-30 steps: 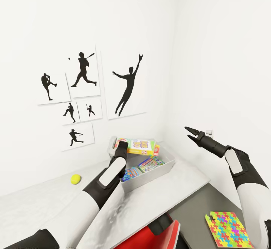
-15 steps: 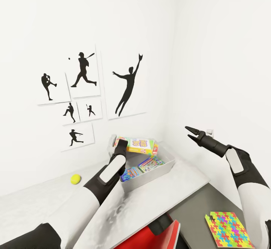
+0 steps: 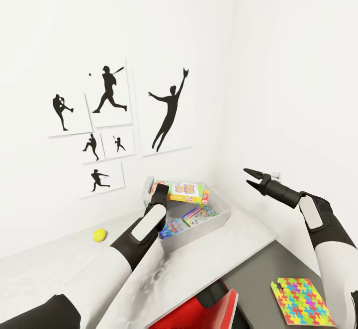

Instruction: Put all the toys in the child's room - the three board games (two on the bed and one on the table), the two jigsaw puzzles on the table, and the tennis ball on the table - inside the toy box on the table in the child's room.

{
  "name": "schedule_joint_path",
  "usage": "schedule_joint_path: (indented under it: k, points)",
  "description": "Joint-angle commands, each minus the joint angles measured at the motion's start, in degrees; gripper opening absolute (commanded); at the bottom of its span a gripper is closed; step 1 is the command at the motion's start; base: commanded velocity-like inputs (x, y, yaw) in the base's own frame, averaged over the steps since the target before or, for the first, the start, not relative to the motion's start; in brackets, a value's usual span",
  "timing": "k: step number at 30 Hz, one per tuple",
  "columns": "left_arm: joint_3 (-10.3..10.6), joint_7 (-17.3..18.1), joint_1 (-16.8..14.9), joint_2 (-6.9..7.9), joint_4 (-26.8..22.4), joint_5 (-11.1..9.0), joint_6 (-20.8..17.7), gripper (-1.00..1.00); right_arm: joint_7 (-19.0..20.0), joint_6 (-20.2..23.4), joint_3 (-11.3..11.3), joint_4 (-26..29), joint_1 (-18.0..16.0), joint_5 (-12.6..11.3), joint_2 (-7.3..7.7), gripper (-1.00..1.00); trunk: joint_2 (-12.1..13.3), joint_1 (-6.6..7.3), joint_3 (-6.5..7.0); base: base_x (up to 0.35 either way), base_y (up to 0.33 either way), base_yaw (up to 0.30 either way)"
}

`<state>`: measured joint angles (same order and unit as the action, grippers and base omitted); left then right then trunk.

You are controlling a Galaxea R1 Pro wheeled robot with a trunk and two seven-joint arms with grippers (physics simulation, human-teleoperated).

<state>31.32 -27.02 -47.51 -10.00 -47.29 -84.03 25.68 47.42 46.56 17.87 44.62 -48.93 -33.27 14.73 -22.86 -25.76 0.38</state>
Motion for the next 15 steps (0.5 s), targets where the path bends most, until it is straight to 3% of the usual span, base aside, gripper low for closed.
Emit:
schedule_joint_path:
  k: [1,15]
  points:
    - [0.17,-0.14,-0.04,0.00,-0.03,-0.18,0.28,-1.00,0.09,0.69,0.12,0.02,-0.02,-0.04,0.00,1.00,-0.05,-0.02,-0.12,0.000,0.000,0.000]
    - [0.29,-0.14,-0.06,0.00,-0.52,-0.17,0.19,-1.00,-1.65,9.57,0.35,6.98,-0.02,-0.04,0.11,1.00,-0.05,-0.02,-1.43,0.000,0.000,0.000]
